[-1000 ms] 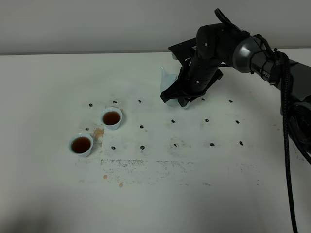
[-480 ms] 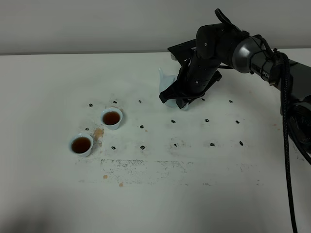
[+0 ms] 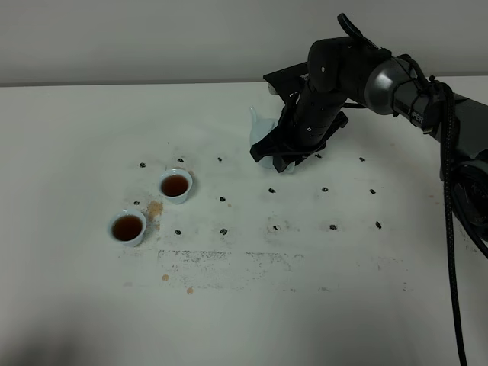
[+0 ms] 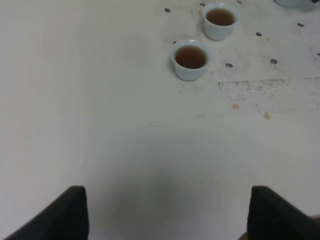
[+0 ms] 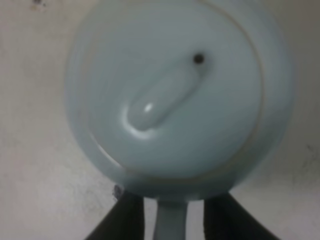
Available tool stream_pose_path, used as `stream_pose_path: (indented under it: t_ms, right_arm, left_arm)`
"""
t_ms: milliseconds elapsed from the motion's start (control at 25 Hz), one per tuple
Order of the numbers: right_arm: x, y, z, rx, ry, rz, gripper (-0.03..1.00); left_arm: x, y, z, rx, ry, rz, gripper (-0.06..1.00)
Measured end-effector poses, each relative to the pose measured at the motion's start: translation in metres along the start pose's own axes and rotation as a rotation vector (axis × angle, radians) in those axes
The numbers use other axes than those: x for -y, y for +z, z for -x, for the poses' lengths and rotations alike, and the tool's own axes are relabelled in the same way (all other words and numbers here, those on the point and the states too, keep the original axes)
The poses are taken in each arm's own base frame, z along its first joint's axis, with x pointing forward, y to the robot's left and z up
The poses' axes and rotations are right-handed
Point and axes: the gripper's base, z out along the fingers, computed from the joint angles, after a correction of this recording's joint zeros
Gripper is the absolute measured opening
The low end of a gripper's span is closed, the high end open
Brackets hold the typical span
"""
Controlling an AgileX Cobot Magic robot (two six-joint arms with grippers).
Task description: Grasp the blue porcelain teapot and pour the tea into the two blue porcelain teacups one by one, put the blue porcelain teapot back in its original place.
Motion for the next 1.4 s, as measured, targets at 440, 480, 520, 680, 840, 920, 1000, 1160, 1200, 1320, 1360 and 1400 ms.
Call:
stream_pose_path:
  t_ms: [440, 480, 520, 680, 840, 920, 1000, 1160, 1200, 1320, 1360, 1400]
  right_arm:
    - [-0.003, 0.0, -0.006, -0.066, 0.012, 0.035, 0.41]
    - [-0.004, -0.001, -0.007, -0.08, 0.012, 0.038, 0.41]
    - [-0.004, -0.002, -0.008, -0.092, 0.012, 0.041, 0.41]
    - [-0.003, -0.026, -0.011, -0.124, 0.03, 0.043, 0.41]
    - [0.013, -0.08, -0.009, -0.027, 0.073, -0.006, 0.41]
    - [0.027, -0.108, -0.014, 0.019, 0.134, -0.027, 0.41]
    - [0.043, -0.134, -0.03, 0.039, 0.215, -0.043, 0.41]
    - [0.072, -0.174, -0.079, 0.025, 0.339, -0.08, 0.41]
    - [0.076, -0.179, -0.093, 0.012, 0.365, -0.085, 0.41]
    - [0.09, -0.205, -0.138, 0.012, 0.463, -0.107, 0.41]
    - [0.093, -0.215, -0.153, 0.021, 0.489, -0.126, 0.4]
    - [0.096, -0.224, -0.17, 0.023, 0.52, -0.148, 0.4]
  left_arm:
    - [0.0, 0.0, 0.0, 0.0, 0.0, 0.0, 0.63]
    - [0.0, 0.0, 0.0, 0.0, 0.0, 0.0, 0.63]
    - [0.0, 0.0, 0.0, 0.0, 0.0, 0.0, 0.63]
    - [0.0, 0.0, 0.0, 0.0, 0.0, 0.0, 0.63]
    - [0.0, 0.0, 0.0, 0.0, 0.0, 0.0, 0.63]
    - [0.0, 0.0, 0.0, 0.0, 0.0, 0.0, 0.63]
    - [0.0, 0.0, 0.0, 0.0, 0.0, 0.0, 0.63]
    - [0.0, 0.0, 0.0, 0.0, 0.0, 0.0, 0.63]
    - [0.0, 0.0, 0.0, 0.0, 0.0, 0.0, 0.63]
    - [0.0, 0.0, 0.0, 0.0, 0.0, 0.0, 0.63]
    - [0.0, 0.0, 0.0, 0.0, 0.0, 0.0, 0.63]
    - [0.0, 0.0, 0.0, 0.0, 0.0, 0.0, 0.63]
